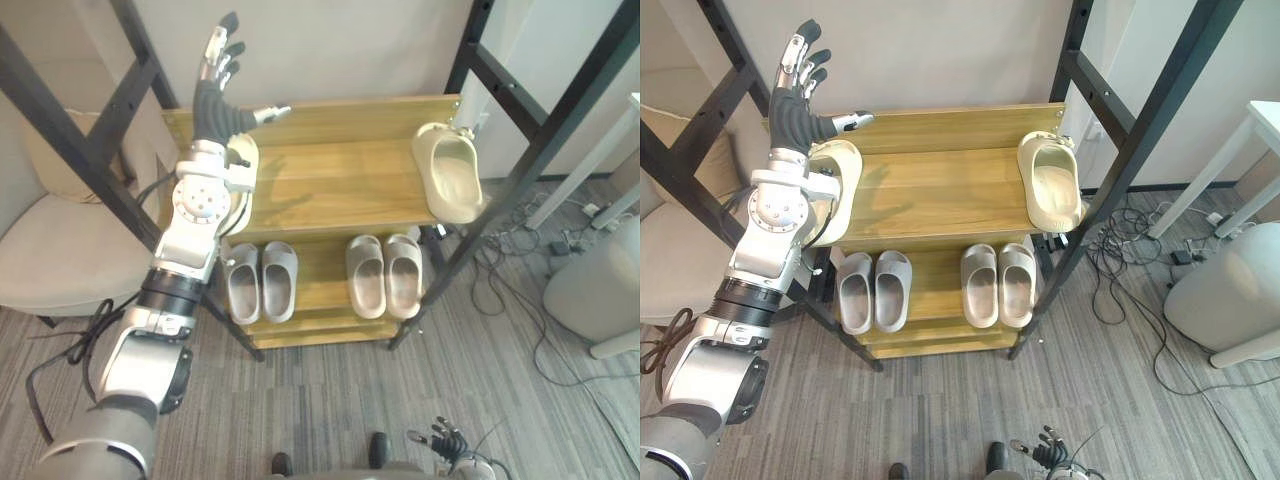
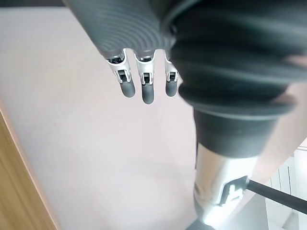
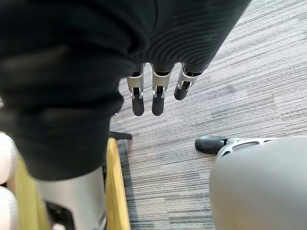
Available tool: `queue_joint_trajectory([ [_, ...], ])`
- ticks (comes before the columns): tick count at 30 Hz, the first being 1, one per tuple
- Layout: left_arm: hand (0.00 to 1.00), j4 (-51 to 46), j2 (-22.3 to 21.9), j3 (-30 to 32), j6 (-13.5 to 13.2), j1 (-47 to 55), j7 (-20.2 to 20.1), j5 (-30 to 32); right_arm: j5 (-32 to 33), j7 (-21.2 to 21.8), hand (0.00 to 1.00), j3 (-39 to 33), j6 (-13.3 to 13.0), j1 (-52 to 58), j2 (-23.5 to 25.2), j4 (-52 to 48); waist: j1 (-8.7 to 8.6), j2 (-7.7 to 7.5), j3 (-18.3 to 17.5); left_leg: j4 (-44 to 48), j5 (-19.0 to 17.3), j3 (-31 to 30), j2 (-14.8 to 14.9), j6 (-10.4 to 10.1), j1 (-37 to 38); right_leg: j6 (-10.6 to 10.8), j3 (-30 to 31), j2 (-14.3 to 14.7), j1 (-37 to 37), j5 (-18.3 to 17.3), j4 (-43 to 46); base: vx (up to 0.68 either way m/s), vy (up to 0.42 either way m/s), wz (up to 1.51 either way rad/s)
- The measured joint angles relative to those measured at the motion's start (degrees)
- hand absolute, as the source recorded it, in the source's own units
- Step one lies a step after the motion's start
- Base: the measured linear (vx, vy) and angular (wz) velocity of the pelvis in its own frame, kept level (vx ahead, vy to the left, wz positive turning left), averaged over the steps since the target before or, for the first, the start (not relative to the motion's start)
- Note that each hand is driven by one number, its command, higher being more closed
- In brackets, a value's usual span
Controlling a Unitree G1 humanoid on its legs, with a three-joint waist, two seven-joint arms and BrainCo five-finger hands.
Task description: Organize the slippers on the shoe rack
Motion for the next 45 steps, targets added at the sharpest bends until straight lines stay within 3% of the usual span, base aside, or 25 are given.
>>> queue_joint_trajectory([
  [10,0.0,9.7,-1.1,0.0,2.3,-3.8,-1.4,8.5,0.5,-0.2,0.0,2.3,0.1,0.6,1.6,-1.4,1.25,0.12,-2.4,0.0,-0.1,0.7,0.3,0.0,-0.7,-0.1,0.0,0.0,-0.8,0.1,0.6,-0.02,-0.004,-0.01],
  [20,0.0,18.8,-0.6,0.2,3.8,-3.9,-1.5,13.8,0.6,-0.4,0.0,2.8,0.1,-0.2,1.6,-1.2,1.65,0.21,-2.6,-0.1,0.2,1.3,-0.1,0.0,0.9,-0.3,-0.4,-0.1,0.4,0.8,-0.3,-0.02,-0.006,-0.03],
  [34,0.0,25.4,-0.5,2.6,6.5,-3.9,-2.3,21.9,1.0,-1.4,0.0,4.6,0.1,-3.6,2.7,1.5,1.71,0.12,-2.6,-1.0,0.7,1.3,-0.1,0.0,0.9,-0.2,-0.9,-0.1,0.5,1.2,-0.9,0.0,-0.001,0.0],
  [45,0.0,27.2,-0.4,4.2,8.3,-4.0,-2.3,24.7,2.3,-1.9,0.0,5.1,0.1,-4.2,3.2,1.6,1.87,-0.27,-2.8,-1.0,0.7,2.3,0.3,-0.1,-0.5,-0.1,-0.2,-0.2,-1.4,1.6,-0.9,0.0,-0.003,-0.03],
])
